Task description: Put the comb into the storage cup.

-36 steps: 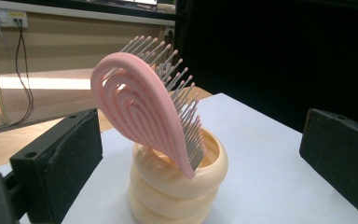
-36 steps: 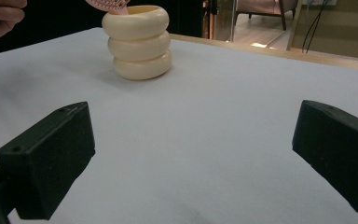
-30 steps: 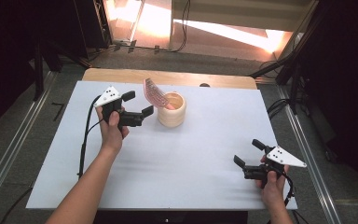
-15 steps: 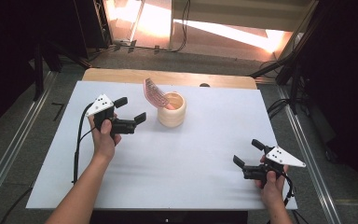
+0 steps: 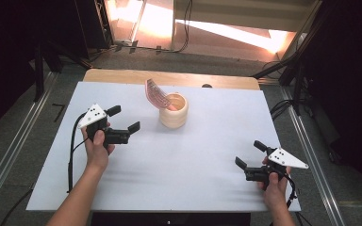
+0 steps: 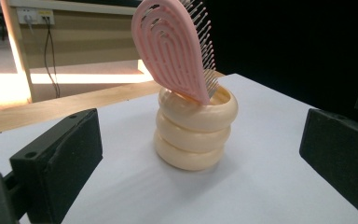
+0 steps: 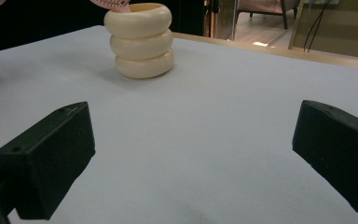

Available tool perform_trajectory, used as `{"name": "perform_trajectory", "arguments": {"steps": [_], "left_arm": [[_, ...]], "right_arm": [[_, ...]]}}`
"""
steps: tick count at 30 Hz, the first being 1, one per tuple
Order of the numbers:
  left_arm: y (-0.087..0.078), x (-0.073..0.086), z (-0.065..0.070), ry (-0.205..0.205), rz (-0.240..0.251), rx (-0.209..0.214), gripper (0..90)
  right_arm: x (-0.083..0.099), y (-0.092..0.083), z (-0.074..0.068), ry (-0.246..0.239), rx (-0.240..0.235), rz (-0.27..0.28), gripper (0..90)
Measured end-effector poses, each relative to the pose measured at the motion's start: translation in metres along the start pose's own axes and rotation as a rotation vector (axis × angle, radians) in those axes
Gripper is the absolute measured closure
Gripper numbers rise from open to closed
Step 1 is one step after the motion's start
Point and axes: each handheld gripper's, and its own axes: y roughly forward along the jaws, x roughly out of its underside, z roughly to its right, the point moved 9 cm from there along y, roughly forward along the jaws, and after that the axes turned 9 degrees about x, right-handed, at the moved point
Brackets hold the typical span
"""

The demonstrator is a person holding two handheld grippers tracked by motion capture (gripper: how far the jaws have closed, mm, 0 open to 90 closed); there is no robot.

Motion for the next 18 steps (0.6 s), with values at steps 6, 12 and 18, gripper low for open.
{"name": "perform_trajectory", "arguments": {"steps": [6, 12, 18], "left_arm": [[-0.008, 0.007, 0.002, 0.002, -0.003, -0.009, 0.0], [-0.016, 0.014, 0.002, 0.004, -0.005, -0.018, 0.0], [-0.024, 0.019, 0.002, 0.008, -0.008, -0.028, 0.0]], "right_arm": [[0.000, 0.000, 0.000, 0.000, 0.000, -0.001, 0.0], [0.000, 0.000, -0.001, -0.002, -0.001, 0.000, 0.0], [0.000, 0.000, -0.001, -0.003, -0.003, 0.001, 0.0]]}}
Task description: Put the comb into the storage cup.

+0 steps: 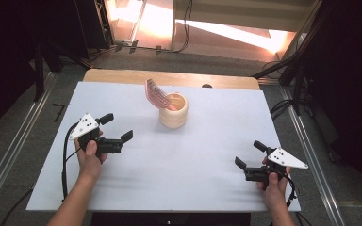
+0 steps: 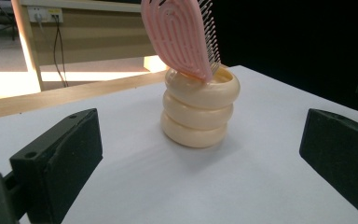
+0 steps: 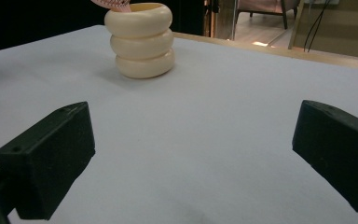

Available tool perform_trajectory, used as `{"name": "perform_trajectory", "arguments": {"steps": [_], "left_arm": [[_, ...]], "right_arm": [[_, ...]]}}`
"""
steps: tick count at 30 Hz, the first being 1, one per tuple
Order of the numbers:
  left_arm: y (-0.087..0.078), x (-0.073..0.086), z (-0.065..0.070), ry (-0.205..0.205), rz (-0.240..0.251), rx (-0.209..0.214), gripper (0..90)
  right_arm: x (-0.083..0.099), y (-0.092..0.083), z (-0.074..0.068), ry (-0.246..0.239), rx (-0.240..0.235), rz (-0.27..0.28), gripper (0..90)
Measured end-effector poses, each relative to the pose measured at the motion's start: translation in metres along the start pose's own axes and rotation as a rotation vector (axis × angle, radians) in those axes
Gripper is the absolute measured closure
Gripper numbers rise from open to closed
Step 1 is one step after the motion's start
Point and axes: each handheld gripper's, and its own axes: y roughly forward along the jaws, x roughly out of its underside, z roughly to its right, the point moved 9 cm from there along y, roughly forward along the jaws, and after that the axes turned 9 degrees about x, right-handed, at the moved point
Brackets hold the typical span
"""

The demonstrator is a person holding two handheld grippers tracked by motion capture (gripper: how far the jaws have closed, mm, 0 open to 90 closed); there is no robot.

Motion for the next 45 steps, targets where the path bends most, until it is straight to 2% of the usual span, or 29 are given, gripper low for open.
{"name": "perform_trajectory", "arguments": {"steps": [36, 45], "left_arm": [[-0.042, 0.037, 0.000, -0.028, -0.008, -0.032, 0.0], [-0.052, 0.045, 0.001, -0.020, -0.017, -0.038, 0.0]], "right_arm": [[0.001, 0.001, -0.002, -0.001, 0.004, -0.007, 0.0], [0.001, 0.001, -0.002, -0.001, 0.004, -0.008, 0.0]]}}
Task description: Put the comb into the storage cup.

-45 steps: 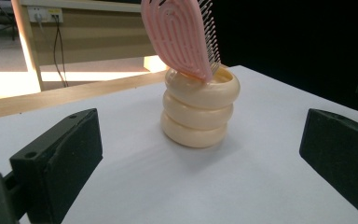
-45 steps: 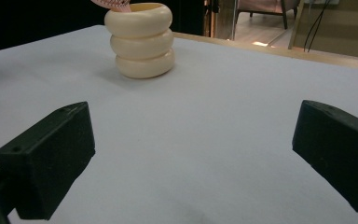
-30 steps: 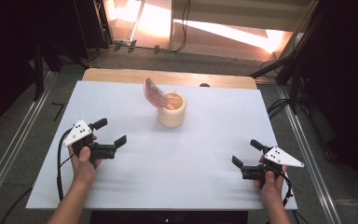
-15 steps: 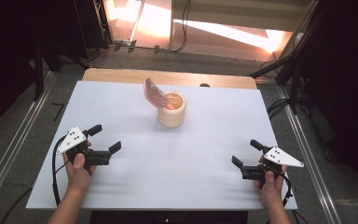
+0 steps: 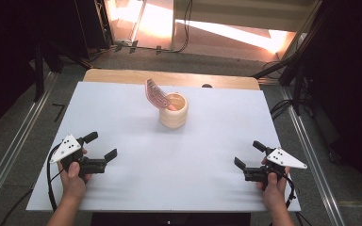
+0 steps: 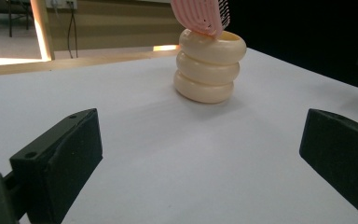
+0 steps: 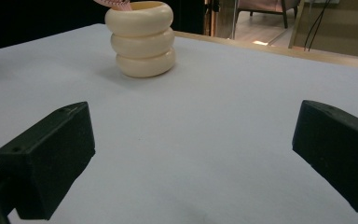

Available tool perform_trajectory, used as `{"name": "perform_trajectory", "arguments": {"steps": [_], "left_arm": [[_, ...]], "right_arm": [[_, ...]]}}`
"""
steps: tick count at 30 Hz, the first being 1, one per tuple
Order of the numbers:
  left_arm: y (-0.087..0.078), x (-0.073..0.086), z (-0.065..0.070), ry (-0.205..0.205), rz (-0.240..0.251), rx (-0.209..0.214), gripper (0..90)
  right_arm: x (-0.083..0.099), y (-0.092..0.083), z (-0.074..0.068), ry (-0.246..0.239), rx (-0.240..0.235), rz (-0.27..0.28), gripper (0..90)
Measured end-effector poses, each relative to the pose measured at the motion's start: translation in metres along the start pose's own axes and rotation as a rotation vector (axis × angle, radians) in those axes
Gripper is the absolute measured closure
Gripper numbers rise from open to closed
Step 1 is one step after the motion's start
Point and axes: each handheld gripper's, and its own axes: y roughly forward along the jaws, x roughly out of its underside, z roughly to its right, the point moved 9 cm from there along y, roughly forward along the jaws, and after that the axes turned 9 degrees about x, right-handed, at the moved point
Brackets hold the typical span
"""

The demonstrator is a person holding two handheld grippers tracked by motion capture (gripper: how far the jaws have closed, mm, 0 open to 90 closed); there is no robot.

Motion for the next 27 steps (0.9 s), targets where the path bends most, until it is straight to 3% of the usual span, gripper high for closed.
{"name": "perform_trajectory", "arguments": {"steps": [27], "left_arm": [[-0.036, 0.015, -0.010, 0.001, -0.022, -0.049, 0.0]], "right_arm": [[0.001, 0.000, 0.001, 0.004, 0.002, -0.002, 0.0]]}}
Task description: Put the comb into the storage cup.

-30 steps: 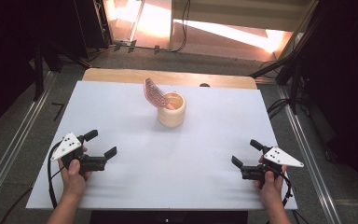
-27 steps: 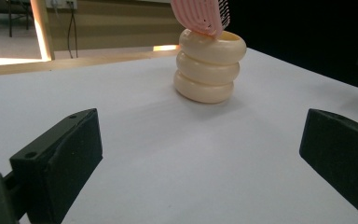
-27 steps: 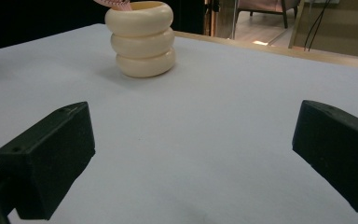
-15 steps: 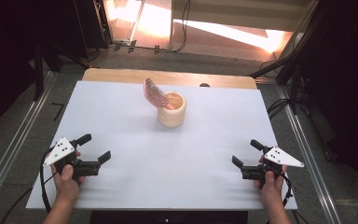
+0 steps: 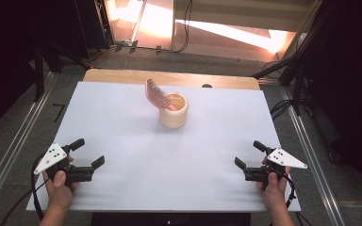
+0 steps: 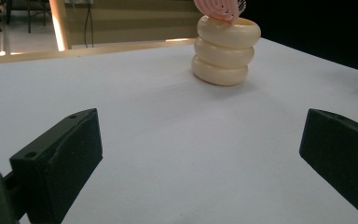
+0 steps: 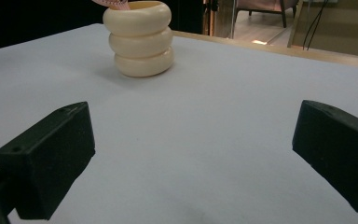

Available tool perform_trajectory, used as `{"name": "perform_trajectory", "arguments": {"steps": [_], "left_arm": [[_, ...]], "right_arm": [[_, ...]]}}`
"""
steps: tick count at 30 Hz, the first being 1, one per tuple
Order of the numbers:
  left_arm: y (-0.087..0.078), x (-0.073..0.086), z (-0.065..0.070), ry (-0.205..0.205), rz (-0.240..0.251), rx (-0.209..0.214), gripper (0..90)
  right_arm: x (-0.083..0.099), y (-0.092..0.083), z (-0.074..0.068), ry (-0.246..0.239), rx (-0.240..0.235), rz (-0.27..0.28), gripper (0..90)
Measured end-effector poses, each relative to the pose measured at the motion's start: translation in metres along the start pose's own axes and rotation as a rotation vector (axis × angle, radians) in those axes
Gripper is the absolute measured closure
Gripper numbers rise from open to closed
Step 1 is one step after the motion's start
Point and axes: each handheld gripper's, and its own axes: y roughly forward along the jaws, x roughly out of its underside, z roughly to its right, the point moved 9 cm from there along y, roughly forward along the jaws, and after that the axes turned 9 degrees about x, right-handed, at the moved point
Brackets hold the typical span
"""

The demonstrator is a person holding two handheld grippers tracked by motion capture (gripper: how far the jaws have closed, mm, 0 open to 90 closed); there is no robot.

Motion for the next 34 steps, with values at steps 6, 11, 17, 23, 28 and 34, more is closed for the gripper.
{"name": "perform_trajectory", "arguments": {"steps": [6, 11, 17, 23, 28, 34], "left_arm": [[-0.0028, 0.0020, -0.0025, 0.003, -0.008, -0.010, 0.0], [-0.0013, 0.0046, -0.0035, 0.002, -0.014, -0.005, 0.0], [-0.0002, 0.0054, -0.0039, -0.018, -0.002, 0.007, 0.0], [0.0004, 0.0060, -0.0030, -0.019, -0.003, 0.010, 0.0], [-0.0001, 0.0057, -0.0038, -0.026, 0.000, 0.014, 0.0], [0.0009, 0.0062, -0.0041, -0.021, -0.006, 0.004, 0.0]], "right_arm": [[0.0000, -0.0001, 0.0008, -0.002, 0.002, 0.001, 0.0], [0.0003, -0.0006, 0.0014, 0.004, 0.007, -0.002, 0.0], [0.0016, 0.0010, 0.0019, -0.002, 0.006, -0.006, 0.0], [0.0025, 0.0024, 0.0011, -0.011, 0.005, -0.009, 0.0], [0.0028, 0.0027, 0.0015, -0.010, 0.006, -0.011, 0.0], [0.0028, 0.0029, 0.0015, -0.010, 0.006, -0.010, 0.0]]}}
